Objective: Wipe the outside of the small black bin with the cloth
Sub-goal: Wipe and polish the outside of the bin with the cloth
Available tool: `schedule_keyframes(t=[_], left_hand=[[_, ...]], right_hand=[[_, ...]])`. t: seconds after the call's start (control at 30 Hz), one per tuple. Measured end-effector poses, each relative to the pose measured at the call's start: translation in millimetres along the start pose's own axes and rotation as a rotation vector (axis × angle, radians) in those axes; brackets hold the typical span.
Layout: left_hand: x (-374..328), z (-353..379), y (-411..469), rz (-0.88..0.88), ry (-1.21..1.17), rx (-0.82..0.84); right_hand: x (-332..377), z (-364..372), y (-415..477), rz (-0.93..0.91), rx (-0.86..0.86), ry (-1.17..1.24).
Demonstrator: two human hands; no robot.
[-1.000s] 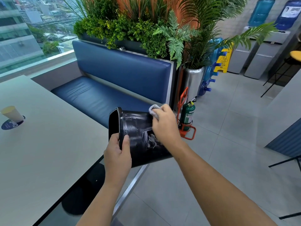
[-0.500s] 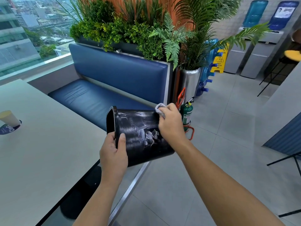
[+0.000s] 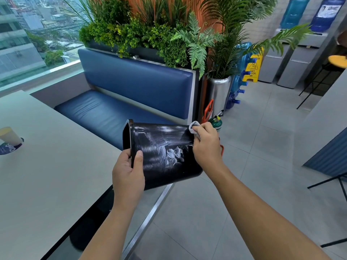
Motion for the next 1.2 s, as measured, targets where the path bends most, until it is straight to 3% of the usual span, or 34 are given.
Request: schedule_keyframes(t=[0.47,0.73,1.2], left_hand=[[11.9,-15.8,16.9,-0.033,-0.003,-0.072],[11.7,-17.2,16.7,-0.044,0.018,-0.088],[14.4,-15.5,17.6,-0.015,-0.044,-0.073]], right_hand=[[-12.7,29.3,-76.1,-0.085,0.125,0.058],[3.6,-8.2,-45.7,-0.067,-0.031,0.126],[12.9,-9.4,-2.7,-0.116,0.066,0.021]])
Point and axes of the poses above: each hand's wrist, its own y-axis towards the middle knuckle, its own z-axis out of the palm, x = y × z, the point moved 7 cm from there along y, towards the middle knuckle, and after that the axes turned 14 degrees about x, right-handed, at the moved point
